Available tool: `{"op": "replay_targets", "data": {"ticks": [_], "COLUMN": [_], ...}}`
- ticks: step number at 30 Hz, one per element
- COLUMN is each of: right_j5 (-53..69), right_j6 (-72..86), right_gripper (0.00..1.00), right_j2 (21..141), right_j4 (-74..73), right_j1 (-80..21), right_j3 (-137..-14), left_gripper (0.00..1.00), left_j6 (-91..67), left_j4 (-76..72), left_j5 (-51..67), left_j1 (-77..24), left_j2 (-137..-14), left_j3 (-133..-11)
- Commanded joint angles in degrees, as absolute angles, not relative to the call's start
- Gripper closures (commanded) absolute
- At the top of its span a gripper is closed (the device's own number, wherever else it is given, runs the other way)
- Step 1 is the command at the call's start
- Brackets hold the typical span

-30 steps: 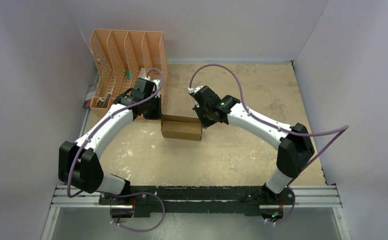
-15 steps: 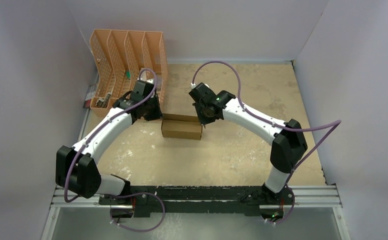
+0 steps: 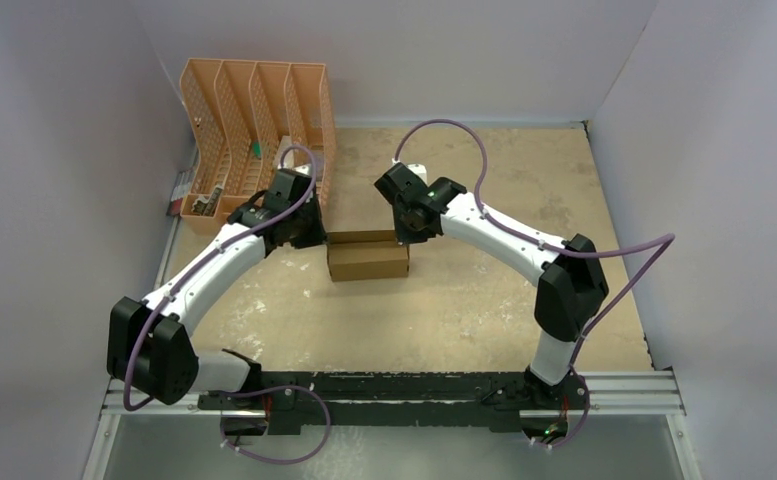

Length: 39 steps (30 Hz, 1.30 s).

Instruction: Fold the paper box

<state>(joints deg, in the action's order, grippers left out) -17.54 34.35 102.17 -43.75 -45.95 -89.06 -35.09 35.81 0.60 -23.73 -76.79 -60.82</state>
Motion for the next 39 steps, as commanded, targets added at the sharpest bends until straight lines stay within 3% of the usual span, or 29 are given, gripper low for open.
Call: {"op": "replay_targets", "data": {"ticks": [1,16,27,32,39], "right_j5": [-19.4,-28.1,-28.4,-23.6,-20.8], "right_j6": [39.7,36.9,37.2,38.3,37.2], "right_gripper": [1.00,1.00,1.00,0.87,0.52], "right_j2": [103.6,101.5,92.5,84.8,75.6], "right_j4": [-45.5,-40.3,-22.5,-14.6,-11.9], "right_j1": [-46.2,-47.9,-50.4,-50.4,-49.6], "right_j3": [-91.4,-84.8,-67.4,-58.7,-56.9], "left_gripper": [1.00,1.00,1.00,1.00,1.00], "left_j6": [-37.1,-37.0,-38.6,-40.6,-40.2], "left_j4": [32.1,30.0,22.8,17.7,14.3], "left_j5": [1.9,0.2,-9.0,-12.6,-13.5], "left_j1": [-25.0,-26.7,-33.1,-33.8,-33.9], "left_j2": [-75.2,-73.2,-68.5,-64.5,-61.9], "left_j3": [-60.4,-57.8,-48.0,-40.6,-36.9]}}
